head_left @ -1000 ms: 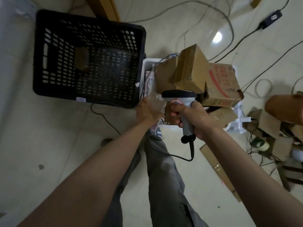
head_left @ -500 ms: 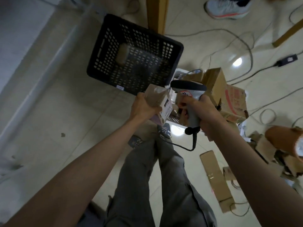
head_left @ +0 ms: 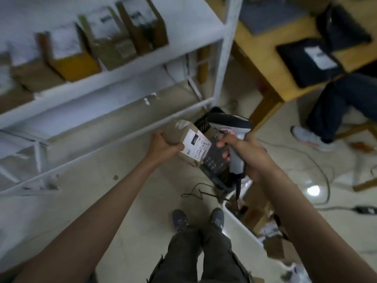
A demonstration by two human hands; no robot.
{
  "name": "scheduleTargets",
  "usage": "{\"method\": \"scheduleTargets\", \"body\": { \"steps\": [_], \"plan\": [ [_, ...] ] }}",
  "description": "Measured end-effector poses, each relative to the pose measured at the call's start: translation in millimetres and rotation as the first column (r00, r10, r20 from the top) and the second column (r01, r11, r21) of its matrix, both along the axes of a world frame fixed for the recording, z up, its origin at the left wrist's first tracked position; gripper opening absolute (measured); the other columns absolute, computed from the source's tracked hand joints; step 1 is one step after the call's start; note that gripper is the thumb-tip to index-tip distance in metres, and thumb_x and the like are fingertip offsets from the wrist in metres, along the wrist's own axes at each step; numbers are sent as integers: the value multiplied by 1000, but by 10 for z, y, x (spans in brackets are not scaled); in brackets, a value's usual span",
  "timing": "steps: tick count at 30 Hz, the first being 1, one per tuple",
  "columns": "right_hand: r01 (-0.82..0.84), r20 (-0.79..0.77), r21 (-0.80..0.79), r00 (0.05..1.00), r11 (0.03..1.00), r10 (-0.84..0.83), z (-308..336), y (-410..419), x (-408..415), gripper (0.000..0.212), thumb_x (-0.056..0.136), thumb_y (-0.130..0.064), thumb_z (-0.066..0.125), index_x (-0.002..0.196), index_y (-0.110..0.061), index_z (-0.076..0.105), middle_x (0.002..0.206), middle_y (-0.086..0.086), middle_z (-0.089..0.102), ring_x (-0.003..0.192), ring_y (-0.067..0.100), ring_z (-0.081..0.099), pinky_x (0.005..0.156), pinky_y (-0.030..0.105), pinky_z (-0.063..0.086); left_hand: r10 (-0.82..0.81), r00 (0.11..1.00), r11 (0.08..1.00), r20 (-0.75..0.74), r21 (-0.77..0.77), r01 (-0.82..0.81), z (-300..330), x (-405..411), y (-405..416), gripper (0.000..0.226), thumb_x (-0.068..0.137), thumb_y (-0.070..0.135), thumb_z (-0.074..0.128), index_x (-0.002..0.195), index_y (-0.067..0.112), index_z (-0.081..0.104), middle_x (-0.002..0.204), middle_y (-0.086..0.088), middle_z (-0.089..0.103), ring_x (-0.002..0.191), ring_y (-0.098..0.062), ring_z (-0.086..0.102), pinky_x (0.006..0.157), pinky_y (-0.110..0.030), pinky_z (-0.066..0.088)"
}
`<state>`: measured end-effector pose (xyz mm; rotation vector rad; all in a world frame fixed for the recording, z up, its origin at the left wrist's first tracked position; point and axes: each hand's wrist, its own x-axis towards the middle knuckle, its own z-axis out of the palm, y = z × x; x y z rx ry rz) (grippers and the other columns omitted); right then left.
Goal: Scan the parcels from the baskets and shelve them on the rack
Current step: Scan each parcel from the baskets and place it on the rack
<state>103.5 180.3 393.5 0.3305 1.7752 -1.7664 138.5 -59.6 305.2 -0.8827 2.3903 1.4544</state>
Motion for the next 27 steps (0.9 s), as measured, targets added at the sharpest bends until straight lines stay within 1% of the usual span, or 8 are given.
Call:
{"method": "scheduleTargets", "body": {
  "steps": [2,5,9,14,17,22,25,27],
  "plan": [
    [-63,-45,-31,997,998,61,276,-190,-66,3,93,-9,68,90,-9,70,71,4,71,51,13,56,47,23,48,68,997,998,-38,17,-68,345,38,-242,73,57,34,79,121,6,56,113,-3,61,96,-14,65,71,-22,53],
    [-164,-144,-13,977,986,160,636,-425,-176,6,93,-13,69,97,-8,70,78,5,74,51,12,58,48,24,49,166,980,986,-109,52,-161,753,119,-563,58,73,22,85,120,16,52,106,8,62,86,-1,61,63,-12,48],
    [-286,-300,82,906,955,297,1026,-638,-304,7,90,-12,69,93,-6,71,70,2,73,51,13,59,48,25,49,273,951,960,-142,103,-260,1292,249,-906,68,78,28,82,135,13,48,126,-4,60,108,-17,63,99,-36,53],
    [-413,-456,190,766,890,453,1385,-780,-337,7,93,-13,71,94,-6,71,74,20,70,56,21,62,56,34,52,349,909,936,-230,34,-351,2025,362,-1222,92,49,60,75,131,25,53,128,0,62,114,-21,62,104,-44,50],
    [-434,-547,281,660,856,515,1507,-823,-277,10,91,-15,74,87,-6,72,71,19,73,56,24,65,57,33,53,378,877,919,-296,6,-394,2404,360,-1367,100,52,59,77,140,18,52,134,-4,61,120,-22,60,108,-43,47],
    [-432,-602,423,523,796,603,1605,-889,-247,25,89,-17,75,66,-12,66,51,6,66,44,10,59,51,23,48,402,830,895,-386,-23,-445,2880,370,-1411,56,76,42,79,124,21,58,123,-3,67,106,-16,65,88,-30,52],
    [-420,-623,454,481,785,617,1674,-924,-303,21,89,-19,75,74,-6,69,54,7,68,47,13,62,55,29,51,412,811,879,-416,-54,-474,3036,375,-1380,61,78,41,77,130,17,56,124,-3,64,113,-20,61,101,-38,50],
    [-430,-641,455,449,779,623,1715,-937,-359,18,90,-18,74,77,-7,68,52,2,66,45,10,61,55,28,49,417,797,871,-437,-60,-488,3106,364,-1367,59,80,38,76,131,16,56,124,-3,63,113,-20,61,97,-37,51]
  ]
}}
